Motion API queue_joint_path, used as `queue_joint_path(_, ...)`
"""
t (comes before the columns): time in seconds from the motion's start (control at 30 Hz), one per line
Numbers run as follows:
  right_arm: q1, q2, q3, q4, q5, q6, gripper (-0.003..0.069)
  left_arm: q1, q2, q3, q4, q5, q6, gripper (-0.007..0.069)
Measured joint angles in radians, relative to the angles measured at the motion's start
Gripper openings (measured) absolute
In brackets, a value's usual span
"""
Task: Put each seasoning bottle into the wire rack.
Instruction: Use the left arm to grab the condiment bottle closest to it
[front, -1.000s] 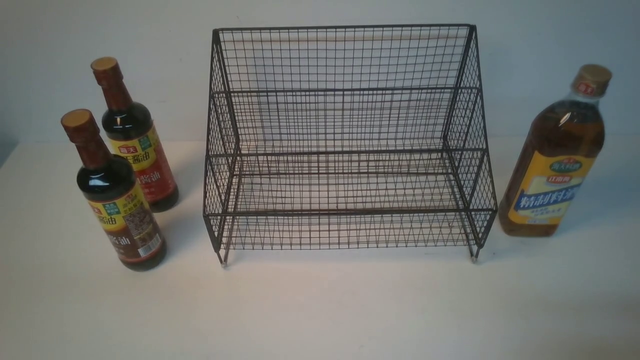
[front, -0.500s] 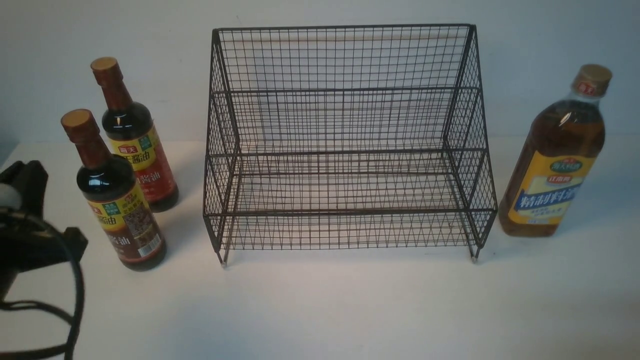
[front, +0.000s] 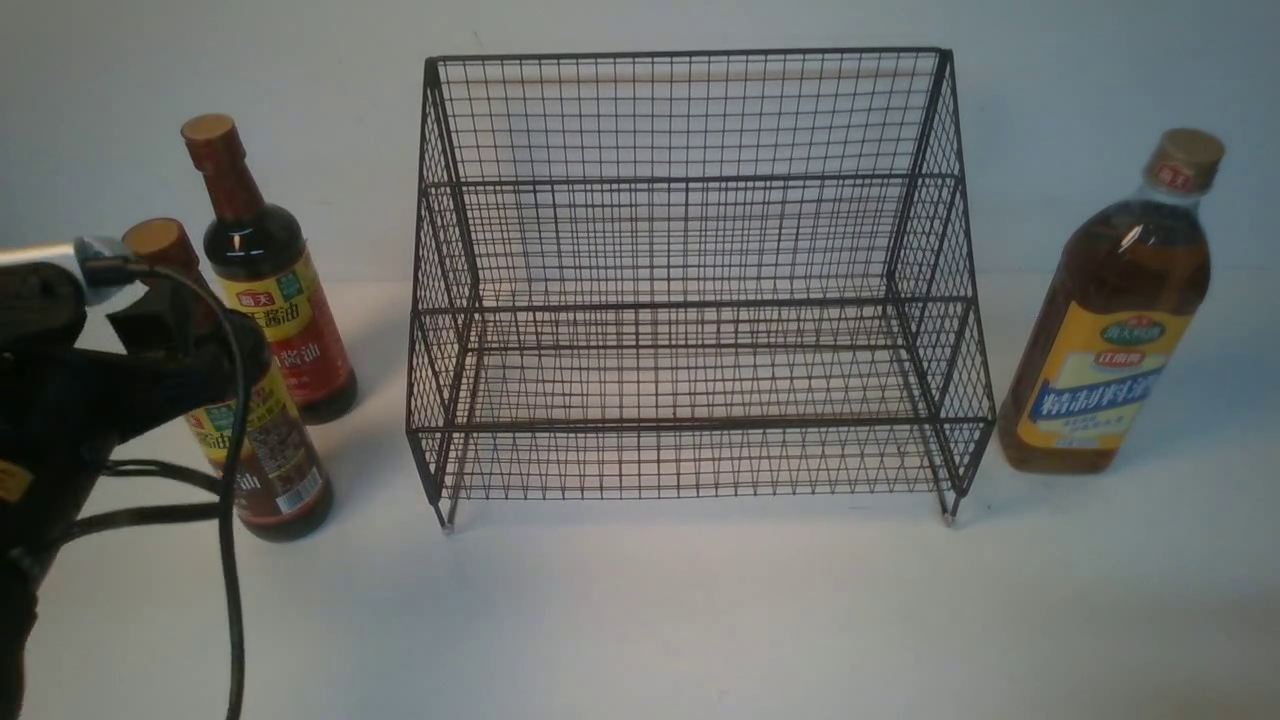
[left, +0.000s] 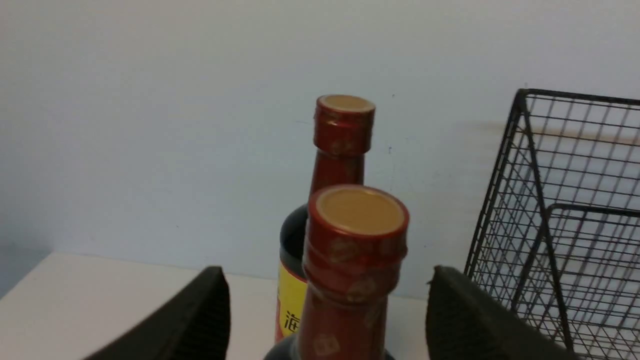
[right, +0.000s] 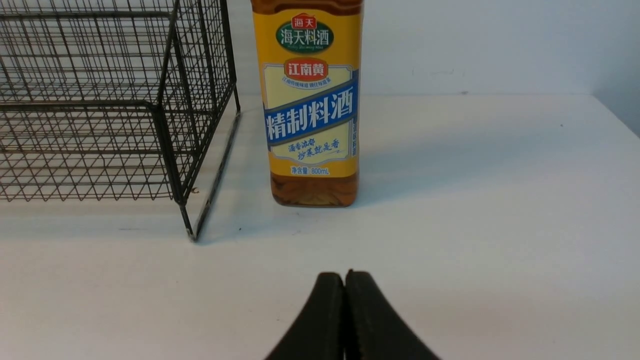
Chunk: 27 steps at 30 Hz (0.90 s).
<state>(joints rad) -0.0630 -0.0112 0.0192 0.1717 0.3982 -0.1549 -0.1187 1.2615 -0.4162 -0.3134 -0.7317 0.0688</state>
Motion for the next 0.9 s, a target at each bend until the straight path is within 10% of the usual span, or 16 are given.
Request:
queue_joint_path(0.43, 0.000, 0.000, 0.000, 0.000, 0.000, 0.000, -0.0015, 0.000, 0.189, -0.114, -0.011, -0.009, 0.028, 0.0458)
queue_joint_path(0.57, 0.000, 0.000, 0.000, 0.000, 0.000, 0.000, -0.0015, 0.000, 0.194, -0.117, -0.012, -0.009, 0.050, 0.0255)
queue_joint_path(0.9, 0.000, 0.000, 0.000, 0.000, 0.000, 0.000, -0.0015, -0.003, 0.071, -0.116, 0.028, 0.206, 0.108, 0.0262)
